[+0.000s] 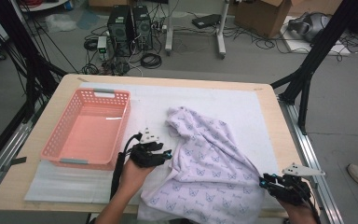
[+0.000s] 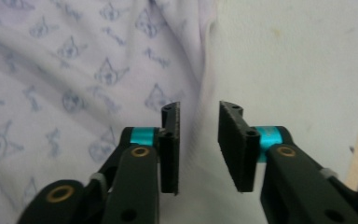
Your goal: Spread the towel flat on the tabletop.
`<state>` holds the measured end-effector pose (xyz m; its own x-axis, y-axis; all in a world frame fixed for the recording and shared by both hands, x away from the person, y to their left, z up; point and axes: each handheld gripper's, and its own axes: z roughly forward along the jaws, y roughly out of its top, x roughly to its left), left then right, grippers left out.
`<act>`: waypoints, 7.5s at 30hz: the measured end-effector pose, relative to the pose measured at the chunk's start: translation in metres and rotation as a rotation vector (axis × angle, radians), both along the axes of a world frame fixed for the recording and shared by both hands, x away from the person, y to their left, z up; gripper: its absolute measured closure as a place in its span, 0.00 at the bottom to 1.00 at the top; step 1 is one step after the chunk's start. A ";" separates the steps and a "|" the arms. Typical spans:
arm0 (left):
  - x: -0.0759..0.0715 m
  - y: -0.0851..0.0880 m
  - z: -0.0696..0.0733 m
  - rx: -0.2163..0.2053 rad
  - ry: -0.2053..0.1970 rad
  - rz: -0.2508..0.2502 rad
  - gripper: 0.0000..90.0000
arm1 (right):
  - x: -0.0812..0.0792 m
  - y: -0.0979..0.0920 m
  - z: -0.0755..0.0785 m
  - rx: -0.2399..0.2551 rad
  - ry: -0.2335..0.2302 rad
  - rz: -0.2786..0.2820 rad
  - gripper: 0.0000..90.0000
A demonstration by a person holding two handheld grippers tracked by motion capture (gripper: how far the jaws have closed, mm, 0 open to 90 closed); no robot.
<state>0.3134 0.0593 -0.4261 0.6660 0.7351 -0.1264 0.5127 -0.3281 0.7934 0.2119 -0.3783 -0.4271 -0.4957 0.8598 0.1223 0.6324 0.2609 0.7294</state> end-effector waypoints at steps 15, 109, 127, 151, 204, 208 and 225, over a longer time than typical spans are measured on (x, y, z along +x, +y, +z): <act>0.008 -0.051 -0.011 0.157 -0.002 -0.093 0.90 | 0.008 0.011 -0.002 0.030 -0.021 0.014 0.68; -0.044 0.038 -0.005 0.013 -0.022 -0.043 0.97 | 0.033 0.056 0.005 -0.108 0.010 0.242 0.96; 0.041 0.005 0.008 0.012 0.014 0.012 0.63 | 0.054 0.057 0.018 0.018 -0.120 0.147 0.69; 0.091 0.020 0.005 0.067 0.000 0.252 0.96 | 0.123 0.067 0.001 -0.037 -0.063 0.037 0.75; 0.084 -0.047 -0.020 0.094 -0.008 0.061 0.54 | 0.157 0.013 0.025 -0.061 -0.138 -0.209 0.74; 0.085 -0.036 -0.015 0.126 0.010 0.123 0.97 | 0.156 0.000 0.020 -0.037 -0.117 -0.238 0.73; 0.082 0.022 -0.004 0.045 0.003 0.317 0.97 | 0.196 0.033 -0.014 0.069 0.008 -0.028 0.64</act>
<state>0.3958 0.0815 -0.4305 0.4029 0.9107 -0.0910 0.5973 -0.1863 0.7801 0.4080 -0.3455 -0.4407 -0.4700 0.8629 0.1858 0.6444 0.1917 0.7403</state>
